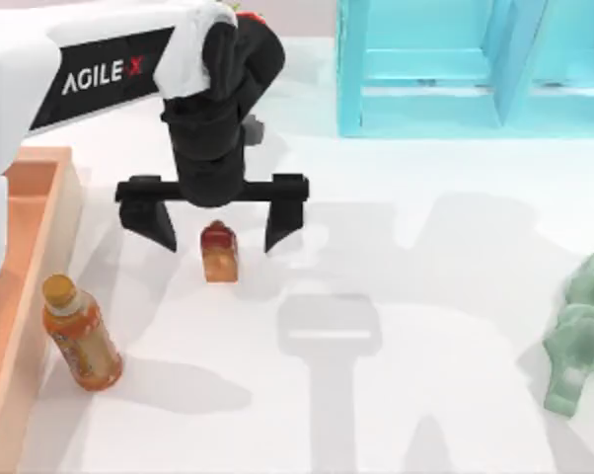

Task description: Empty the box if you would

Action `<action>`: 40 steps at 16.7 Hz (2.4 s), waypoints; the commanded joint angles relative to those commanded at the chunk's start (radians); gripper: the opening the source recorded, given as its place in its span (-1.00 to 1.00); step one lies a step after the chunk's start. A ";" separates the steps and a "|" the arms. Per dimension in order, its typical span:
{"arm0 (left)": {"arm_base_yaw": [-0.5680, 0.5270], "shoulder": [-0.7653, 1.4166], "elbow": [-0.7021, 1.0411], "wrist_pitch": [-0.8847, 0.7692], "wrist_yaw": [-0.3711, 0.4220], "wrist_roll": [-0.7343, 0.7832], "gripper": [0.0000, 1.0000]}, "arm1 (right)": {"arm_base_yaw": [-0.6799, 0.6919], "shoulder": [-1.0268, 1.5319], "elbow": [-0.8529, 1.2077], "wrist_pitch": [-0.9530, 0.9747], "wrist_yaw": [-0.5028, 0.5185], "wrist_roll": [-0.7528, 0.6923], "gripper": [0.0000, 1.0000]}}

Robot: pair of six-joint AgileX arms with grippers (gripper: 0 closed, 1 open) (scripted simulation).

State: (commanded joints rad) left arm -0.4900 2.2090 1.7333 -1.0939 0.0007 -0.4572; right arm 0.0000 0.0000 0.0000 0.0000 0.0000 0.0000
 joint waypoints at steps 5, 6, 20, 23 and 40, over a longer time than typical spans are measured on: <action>-0.001 -0.036 0.123 -0.159 0.000 -0.001 1.00 | 0.000 0.000 0.000 0.000 0.000 0.000 1.00; -0.001 -0.040 0.137 -0.177 0.000 -0.002 1.00 | 0.000 0.000 0.000 0.000 0.000 0.000 1.00; 0.426 -0.194 0.037 -0.251 -0.005 0.418 1.00 | 0.000 0.000 0.000 0.000 0.000 0.000 1.00; 0.573 -0.264 -0.007 -0.268 0.000 0.566 1.00 | 0.000 0.000 0.000 0.000 0.000 0.000 1.00; 0.658 -0.209 -0.269 0.056 0.002 0.652 1.00 | 0.000 0.000 0.000 0.000 0.000 0.000 1.00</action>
State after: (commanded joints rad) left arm 0.1681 1.9999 1.4647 -1.0379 0.0027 0.1946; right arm 0.0000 0.0000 0.0000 0.0000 0.0000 0.0000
